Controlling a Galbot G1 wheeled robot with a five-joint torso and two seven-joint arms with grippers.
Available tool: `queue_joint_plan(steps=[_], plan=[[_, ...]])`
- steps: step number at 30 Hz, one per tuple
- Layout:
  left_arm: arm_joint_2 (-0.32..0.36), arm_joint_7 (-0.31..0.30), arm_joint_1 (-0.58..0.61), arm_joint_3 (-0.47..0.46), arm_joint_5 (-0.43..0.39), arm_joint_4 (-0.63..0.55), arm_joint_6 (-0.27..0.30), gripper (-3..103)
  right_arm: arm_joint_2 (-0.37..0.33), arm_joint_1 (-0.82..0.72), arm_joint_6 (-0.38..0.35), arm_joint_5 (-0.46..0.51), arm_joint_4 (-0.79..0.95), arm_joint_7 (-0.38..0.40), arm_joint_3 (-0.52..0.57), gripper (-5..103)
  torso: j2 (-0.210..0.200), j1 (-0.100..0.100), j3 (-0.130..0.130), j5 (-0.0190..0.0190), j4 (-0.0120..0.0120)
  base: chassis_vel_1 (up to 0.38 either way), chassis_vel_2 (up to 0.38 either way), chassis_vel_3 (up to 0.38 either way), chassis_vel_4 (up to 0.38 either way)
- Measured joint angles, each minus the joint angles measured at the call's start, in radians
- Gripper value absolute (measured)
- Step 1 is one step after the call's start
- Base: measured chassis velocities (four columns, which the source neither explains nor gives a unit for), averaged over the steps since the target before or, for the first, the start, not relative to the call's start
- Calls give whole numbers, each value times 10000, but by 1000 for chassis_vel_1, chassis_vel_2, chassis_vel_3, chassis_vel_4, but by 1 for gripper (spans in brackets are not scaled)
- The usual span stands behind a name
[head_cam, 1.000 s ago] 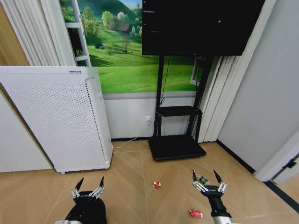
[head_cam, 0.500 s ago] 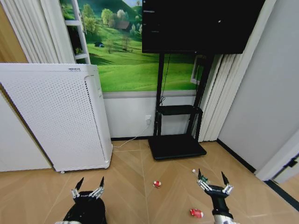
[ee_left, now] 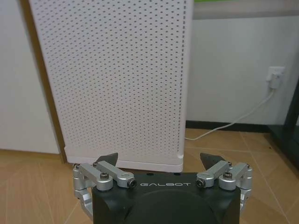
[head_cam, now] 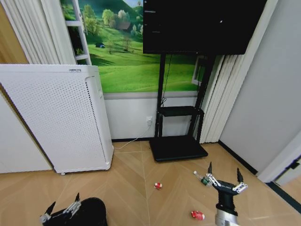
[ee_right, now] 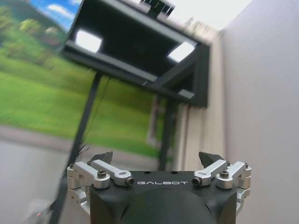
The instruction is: Pick up the trash bin and place the garbage on the floor into it.
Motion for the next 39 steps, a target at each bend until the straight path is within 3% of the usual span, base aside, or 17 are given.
queue_joint_plan(steps=[1,3,6,8,10,11,13,14,17,19,22,25,28,31,35,36,39], plan=[[119,432,165,-411,0,54,18,98,-301,-87,-499,416,-12,-640,66,100,3,1,2,4,-2,0,0,0,0],[165,638,261,-619,-2,114,25,98,-500,-149,-885,634,-28,-1058,129,100,5,1,3,3,0,0,0,0,0],[251,1655,887,-1421,134,644,-354,97,-1296,-188,-2442,1461,-352,-2819,353,100,13,4,10,3,3,0,0,0,0],[240,1870,1025,-1527,267,800,-567,97,-1414,-151,-2746,1558,-429,-2984,364,100,15,6,12,2,3,0,0,0,0],[158,2319,1298,-1713,796,1317,-1421,97,-1691,-30,-3474,1849,-641,-3050,296,100,20,7,14,3,4,0,0,0,0],[158,2319,1298,-1713,796,1317,-1421,97,-1691,-30,-3474,1849,-641,-3050,296,100,20,7,14,3,4,0,0,0,0],[-20,2390,1381,-1777,1367,1849,-2232,97,-1798,91,-3950,2015,-847,-3030,222,100,21,8,16,1,2,0,0,0,0],[-20,2390,1381,-1777,1367,1849,-2232,97,-1798,91,-3950,2015,-847,-3030,222,100,21,8,16,1,2,0,0,0,0],[-235,2780,1711,-1561,1378,2745,-2992,97,-1751,400,-4125,1991,-1458,-3056,1,100,29,10,21,5,4,0,0,0,0],[-230,3000,1714,-1478,1228,2939,-3024,97,-1718,446,-4108,1977,-1549,-3058,-46,100,30,10,21,4,3,0,0,0,0],[-57,3463,1474,-860,-305,3567,-2512,97,-1559,550,-3956,1802,-1819,-3060,-232,100,32,11,23,-2,1,0,0,0,0],[-18,3485,1254,-700,-1093,3711,-2380,97,-1523,476,-3910,1737,-1821,-3059,-263,100,34,12,25,1,0,0,0,0,0],[-70,3417,922,-1041,-413,4039,-2807,97,-1520,440,-3871,1733,-1821,-3059,-239,100,36,13,26,-2,-1,0,0,0,0],[72,3737,481,-2273,1537,4777,-4114,97,-1510,439,-3771,1736,-1948,-3050,-170,100,39,13,28,2,2,0,0,0,0],[334,4200,681,-2590,1273,4973,-4418,97,-1499,430,-3743,1740,-2003,-3037,-167,100,40,13,28,1,-1,0,0,0,0],[416,4206,917,-2478,589,4951,-4241,97,-1493,420,-3740,1739,-2005,-3025,-178,100,41,14,29,5,0,0,0,0,0],[427,4014,1098,-2189,-120,4903,-3681,97,-1493,393,-3741,1736,-1994,-3012,-206,100,41,14,30,5,5,0,0,0,0]])
